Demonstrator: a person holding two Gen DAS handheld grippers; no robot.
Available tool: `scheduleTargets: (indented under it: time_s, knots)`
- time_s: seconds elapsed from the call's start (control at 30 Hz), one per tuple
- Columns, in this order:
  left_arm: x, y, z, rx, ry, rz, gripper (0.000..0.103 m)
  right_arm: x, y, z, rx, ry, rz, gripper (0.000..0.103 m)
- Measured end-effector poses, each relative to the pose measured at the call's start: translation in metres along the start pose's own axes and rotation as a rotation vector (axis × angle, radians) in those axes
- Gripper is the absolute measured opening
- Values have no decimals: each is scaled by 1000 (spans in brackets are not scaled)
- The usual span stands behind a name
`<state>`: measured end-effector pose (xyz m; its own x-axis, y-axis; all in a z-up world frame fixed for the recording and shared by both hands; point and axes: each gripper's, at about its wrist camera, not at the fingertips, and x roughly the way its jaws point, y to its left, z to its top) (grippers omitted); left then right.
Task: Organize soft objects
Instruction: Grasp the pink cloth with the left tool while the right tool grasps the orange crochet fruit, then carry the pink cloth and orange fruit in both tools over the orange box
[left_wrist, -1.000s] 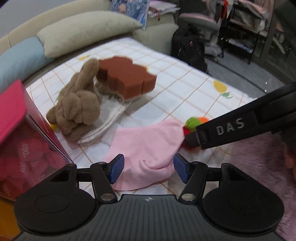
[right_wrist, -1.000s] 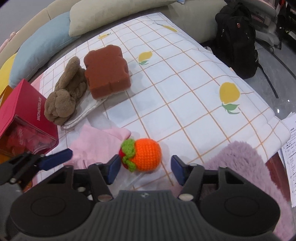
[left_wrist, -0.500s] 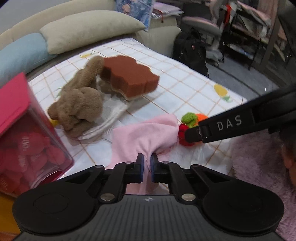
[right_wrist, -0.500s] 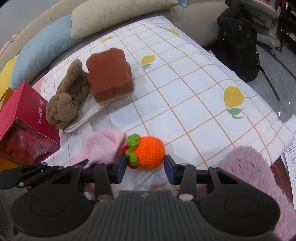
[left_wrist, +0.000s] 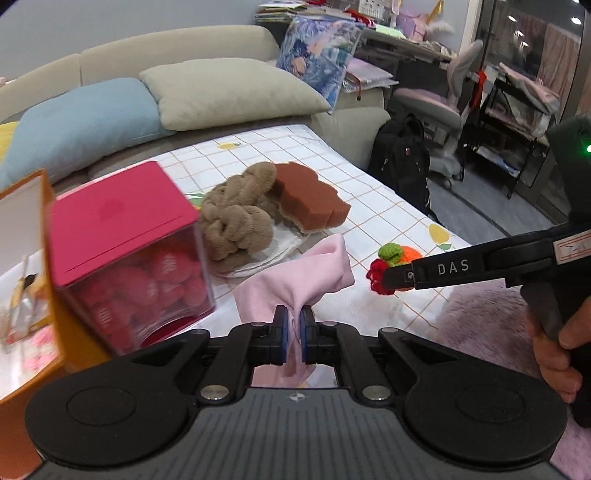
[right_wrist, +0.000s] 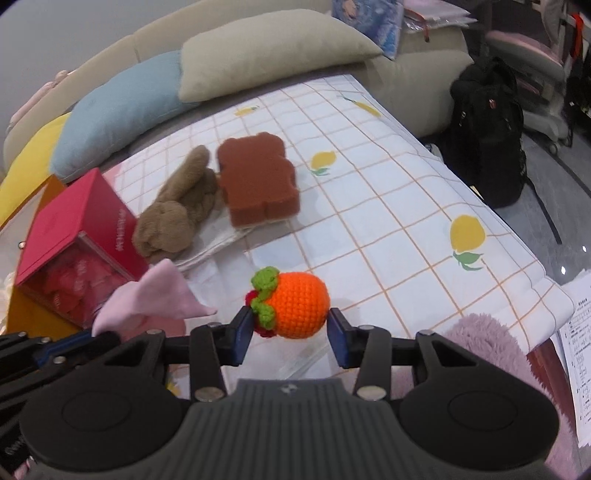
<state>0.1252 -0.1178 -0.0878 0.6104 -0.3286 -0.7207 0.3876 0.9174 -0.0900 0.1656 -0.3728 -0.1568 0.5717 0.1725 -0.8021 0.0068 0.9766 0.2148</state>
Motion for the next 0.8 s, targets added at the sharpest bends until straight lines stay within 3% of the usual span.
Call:
scheduleTargets:
  time_s: [0.27, 0.47, 0.8]
  knots:
    - [-32, 14, -7, -64, -29, 3, 6, -14, 31, -17, -91, 22, 50, 43]
    - [-61, 23, -6, -89, -102, 17, 6, -27, 63, -27, -204, -5, 98, 43]
    - [-112, 65, -8, -178, -229, 154, 6, -58, 138, -18, -333, -72, 285, 43]
